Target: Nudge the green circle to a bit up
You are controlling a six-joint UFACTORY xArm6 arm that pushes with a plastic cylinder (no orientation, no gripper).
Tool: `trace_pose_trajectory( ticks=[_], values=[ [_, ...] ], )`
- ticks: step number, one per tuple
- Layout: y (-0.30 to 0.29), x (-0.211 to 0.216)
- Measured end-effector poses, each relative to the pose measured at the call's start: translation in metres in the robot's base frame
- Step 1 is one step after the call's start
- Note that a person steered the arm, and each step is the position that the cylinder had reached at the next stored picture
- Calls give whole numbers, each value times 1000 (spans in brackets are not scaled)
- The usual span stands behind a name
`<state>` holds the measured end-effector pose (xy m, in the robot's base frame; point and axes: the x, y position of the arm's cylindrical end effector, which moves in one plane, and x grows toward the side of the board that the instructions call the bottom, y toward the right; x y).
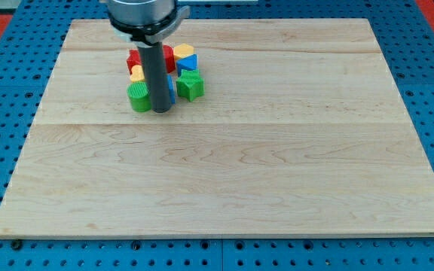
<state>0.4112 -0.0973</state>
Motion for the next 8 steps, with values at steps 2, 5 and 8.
trace_pose_trajectory(
  ticks=[2, 5, 8],
  values=[
    [-19, 12],
    [-47, 29],
    [-42, 10]
  ],
)
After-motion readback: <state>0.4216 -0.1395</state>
